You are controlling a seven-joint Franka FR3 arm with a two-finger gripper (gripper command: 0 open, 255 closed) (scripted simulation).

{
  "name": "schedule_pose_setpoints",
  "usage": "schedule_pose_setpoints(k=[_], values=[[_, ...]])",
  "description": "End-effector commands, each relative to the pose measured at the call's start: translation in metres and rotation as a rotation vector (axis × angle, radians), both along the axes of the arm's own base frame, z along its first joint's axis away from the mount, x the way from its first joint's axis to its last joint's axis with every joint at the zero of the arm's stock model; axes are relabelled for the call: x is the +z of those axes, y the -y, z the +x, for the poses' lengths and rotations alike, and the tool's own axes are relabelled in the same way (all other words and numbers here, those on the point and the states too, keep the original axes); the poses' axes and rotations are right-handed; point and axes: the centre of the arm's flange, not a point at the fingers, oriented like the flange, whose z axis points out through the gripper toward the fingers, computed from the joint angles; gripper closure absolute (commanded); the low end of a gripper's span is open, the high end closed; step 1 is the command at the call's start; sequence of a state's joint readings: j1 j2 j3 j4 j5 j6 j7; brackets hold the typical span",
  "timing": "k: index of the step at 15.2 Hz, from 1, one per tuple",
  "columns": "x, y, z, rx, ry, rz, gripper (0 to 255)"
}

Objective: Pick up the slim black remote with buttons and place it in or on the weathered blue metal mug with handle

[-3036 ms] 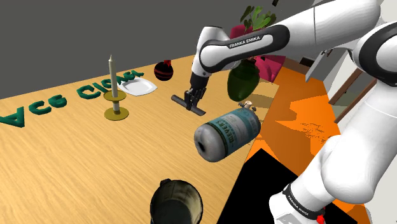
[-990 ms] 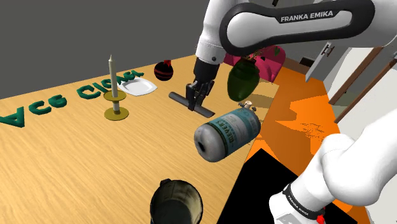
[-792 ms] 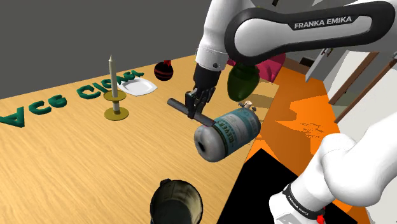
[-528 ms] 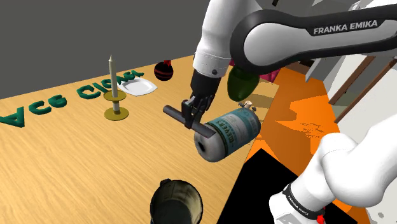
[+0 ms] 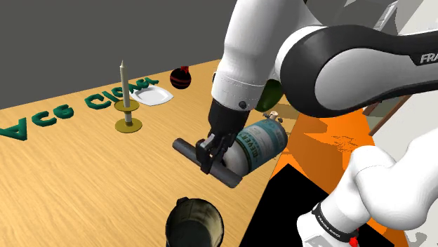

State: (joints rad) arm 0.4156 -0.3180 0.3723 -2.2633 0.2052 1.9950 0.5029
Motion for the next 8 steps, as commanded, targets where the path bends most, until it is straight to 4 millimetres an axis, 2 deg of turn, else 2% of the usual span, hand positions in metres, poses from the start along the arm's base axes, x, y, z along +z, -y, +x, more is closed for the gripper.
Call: schedule_pose_setpoints(k=[1,7,8], values=[[-0.002,-0.019,-0.018,-0.002,0.000,0.000,255],[-0.004,-0.074,-0.074,-0.002,0.000,0.000,255],[-0.009,-0.074,-0.074,-0.002,0.000,0.000,255]])
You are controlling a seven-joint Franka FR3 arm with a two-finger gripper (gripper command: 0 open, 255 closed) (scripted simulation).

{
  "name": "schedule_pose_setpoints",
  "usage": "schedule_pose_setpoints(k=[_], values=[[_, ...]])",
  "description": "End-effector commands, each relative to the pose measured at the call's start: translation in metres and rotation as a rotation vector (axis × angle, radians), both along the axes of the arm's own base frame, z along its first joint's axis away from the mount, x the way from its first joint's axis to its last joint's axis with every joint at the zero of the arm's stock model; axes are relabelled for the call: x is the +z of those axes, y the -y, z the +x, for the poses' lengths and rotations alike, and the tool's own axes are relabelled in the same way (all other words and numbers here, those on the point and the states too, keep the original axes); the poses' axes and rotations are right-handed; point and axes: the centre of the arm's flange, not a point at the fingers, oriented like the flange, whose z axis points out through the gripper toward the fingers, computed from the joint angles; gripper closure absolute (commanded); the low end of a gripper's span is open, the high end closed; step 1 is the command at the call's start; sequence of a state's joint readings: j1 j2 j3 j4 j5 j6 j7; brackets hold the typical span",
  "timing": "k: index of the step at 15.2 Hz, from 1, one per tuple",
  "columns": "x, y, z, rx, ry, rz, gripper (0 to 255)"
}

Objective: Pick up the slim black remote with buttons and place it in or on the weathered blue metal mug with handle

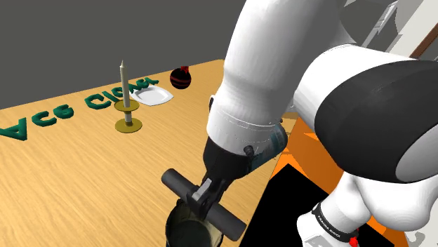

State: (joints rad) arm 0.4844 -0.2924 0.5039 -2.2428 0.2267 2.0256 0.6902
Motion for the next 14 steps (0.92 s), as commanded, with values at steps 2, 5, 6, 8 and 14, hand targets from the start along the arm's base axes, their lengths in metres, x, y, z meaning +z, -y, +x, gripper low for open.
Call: schedule_pose_setpoints(k=[2,5,6,8,14], values=[[-0.013,-0.006,-0.004,-0.001,0.000,0.001,255],[-0.029,-0.006,-0.004,-0.001,0.000,0.001,255],[-0.034,-0.006,-0.004,-0.001,0.000,0.001,255],[-0.045,-0.006,-0.004,-0.001,0.000,0.001,255],[-0.058,-0.006,-0.004,-0.001,0.000,0.001,255]])
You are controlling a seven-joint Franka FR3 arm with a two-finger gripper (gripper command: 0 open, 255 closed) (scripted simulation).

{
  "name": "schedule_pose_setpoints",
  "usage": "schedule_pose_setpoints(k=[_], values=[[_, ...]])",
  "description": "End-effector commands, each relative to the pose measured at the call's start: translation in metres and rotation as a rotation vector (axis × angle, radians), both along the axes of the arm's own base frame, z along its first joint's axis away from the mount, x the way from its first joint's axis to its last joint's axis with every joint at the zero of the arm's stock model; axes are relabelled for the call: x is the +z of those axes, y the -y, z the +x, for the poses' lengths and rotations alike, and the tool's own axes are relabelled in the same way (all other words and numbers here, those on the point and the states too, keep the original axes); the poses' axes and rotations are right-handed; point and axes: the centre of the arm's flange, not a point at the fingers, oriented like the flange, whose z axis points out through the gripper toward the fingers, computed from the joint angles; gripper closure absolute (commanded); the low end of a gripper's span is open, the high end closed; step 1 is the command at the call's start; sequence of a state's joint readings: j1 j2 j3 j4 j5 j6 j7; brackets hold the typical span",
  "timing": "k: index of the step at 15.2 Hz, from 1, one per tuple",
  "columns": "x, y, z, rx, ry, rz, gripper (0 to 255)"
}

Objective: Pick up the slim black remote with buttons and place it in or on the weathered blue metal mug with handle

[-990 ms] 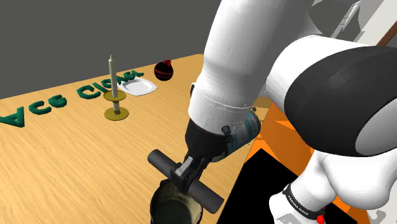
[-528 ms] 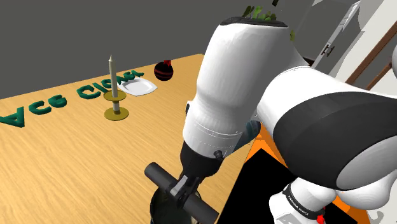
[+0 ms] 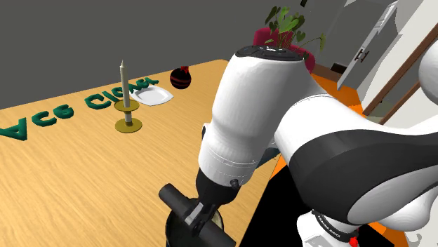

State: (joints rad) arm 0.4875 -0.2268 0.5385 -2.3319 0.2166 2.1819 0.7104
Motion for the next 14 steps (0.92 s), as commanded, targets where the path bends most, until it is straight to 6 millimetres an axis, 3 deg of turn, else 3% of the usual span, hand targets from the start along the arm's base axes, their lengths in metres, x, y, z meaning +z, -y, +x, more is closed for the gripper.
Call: schedule_pose_setpoints(k=[1,4,5,10,14], values=[[-0.002,0.000,0.000,0.000,-0.002,-0.002,255],[-0.002,0.000,0.000,0.000,-0.002,-0.002,255],[-0.001,0.000,0.000,0.000,-0.002,-0.002,0],[-0.002,0.000,0.000,0.000,-0.002,-0.002,0],[0.048,0.004,0.001,0.000,-0.002,-0.002,0]])
